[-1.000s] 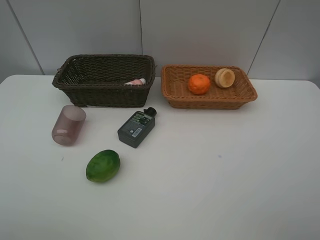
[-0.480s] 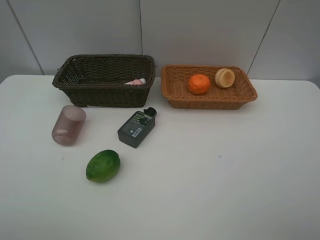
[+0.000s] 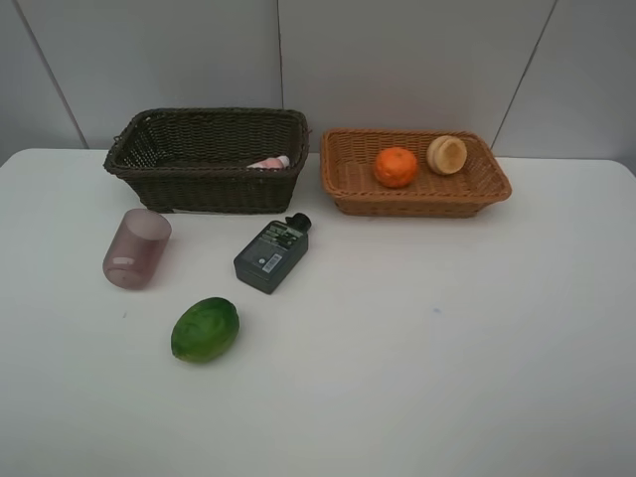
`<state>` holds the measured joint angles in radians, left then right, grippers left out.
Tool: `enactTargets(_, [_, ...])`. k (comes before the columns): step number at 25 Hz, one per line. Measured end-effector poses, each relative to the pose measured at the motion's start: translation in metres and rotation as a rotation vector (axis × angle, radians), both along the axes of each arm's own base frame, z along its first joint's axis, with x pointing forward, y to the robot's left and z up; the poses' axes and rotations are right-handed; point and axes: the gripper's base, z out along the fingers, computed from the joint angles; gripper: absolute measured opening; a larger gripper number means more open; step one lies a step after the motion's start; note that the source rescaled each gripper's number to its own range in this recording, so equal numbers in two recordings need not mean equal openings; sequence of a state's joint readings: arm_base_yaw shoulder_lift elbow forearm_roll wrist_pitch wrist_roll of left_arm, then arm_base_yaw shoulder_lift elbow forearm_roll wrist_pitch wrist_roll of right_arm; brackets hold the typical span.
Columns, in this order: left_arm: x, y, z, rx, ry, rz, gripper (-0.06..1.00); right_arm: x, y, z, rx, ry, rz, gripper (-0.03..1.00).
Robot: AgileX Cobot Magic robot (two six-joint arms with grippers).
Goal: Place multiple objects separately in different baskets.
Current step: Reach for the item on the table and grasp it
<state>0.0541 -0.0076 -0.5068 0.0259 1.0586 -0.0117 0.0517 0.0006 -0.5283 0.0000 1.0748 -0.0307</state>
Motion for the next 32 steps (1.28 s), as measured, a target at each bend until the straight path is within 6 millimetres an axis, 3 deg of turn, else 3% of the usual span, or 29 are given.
enactTargets(32, [0.0000, -0.0001, 0.0000, -0.001, 0.000, -0.001, 1.00, 0.0004, -0.0046, 0.0000, 0.013, -0.012, -0.066, 0.82])
